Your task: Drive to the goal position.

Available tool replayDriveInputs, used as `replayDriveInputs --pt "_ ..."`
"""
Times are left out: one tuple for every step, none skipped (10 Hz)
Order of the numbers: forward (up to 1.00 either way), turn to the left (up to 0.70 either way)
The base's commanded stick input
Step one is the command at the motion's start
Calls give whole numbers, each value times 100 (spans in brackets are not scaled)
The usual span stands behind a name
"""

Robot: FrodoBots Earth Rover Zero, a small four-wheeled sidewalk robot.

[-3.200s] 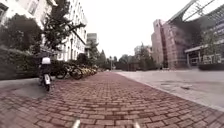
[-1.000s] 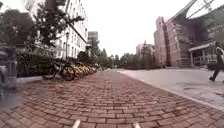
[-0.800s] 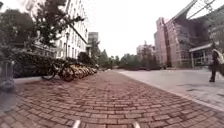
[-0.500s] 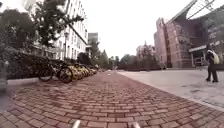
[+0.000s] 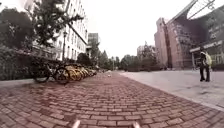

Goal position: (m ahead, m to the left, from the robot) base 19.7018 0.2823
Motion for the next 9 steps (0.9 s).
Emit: replayDriveInputs --pt "70 -5" --pt "70 -3" --pt "70 -2" --pt "70 0" --pt "70 0" --pt "70 0" --pt "55 0" --pt "45 0" --pt "45 0"
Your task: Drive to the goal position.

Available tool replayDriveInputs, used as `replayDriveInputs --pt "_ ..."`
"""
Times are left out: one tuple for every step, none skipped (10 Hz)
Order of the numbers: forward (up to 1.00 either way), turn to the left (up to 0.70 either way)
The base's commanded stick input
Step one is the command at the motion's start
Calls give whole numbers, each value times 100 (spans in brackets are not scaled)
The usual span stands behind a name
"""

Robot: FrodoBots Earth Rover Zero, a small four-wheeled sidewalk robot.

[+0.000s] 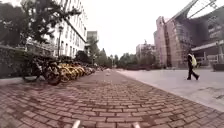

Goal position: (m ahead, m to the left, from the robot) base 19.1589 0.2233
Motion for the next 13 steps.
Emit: replayDriveInputs --pt "45 0" --pt "18 0" --pt "0 0" --pt "0 0" --pt "0 0" --pt "0 0" --pt "0 0" --pt "0 0" --pt "0 0" --pt "0 0" --pt "0 0" --pt "23 0" --pt "40 0"
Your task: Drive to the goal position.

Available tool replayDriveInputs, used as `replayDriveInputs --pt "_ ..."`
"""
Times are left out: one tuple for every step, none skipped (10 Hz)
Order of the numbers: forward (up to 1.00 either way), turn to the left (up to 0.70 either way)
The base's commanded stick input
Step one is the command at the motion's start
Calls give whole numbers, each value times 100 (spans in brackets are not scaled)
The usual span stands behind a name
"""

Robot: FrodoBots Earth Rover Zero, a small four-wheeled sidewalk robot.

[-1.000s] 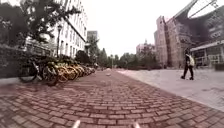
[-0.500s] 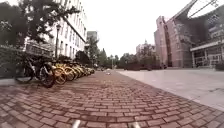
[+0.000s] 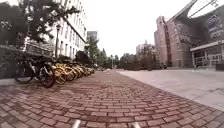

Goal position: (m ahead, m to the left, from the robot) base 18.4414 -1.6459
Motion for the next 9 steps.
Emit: replayDriveInputs --pt "45 0" --pt "45 0" --pt "45 0" --pt "45 0" --pt "48 0" --pt "65 0" --pt "70 0" --pt "70 0" --pt "70 0"
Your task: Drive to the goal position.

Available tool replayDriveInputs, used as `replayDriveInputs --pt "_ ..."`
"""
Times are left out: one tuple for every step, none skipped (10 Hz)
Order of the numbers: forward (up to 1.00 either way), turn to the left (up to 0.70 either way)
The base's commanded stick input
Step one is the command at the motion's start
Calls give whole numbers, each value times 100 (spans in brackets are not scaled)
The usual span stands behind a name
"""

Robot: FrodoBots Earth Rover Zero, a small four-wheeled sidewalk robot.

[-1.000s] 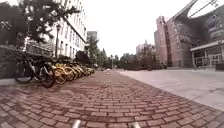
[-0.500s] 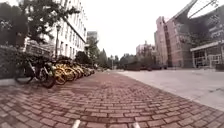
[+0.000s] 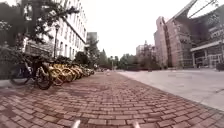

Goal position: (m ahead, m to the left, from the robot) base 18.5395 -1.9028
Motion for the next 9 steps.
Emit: replayDriveInputs --pt "70 0" --pt "70 0" --pt "70 0" --pt "70 0" --pt "70 0" --pt "70 0" --pt "70 0" --pt "70 0" --pt "70 0"
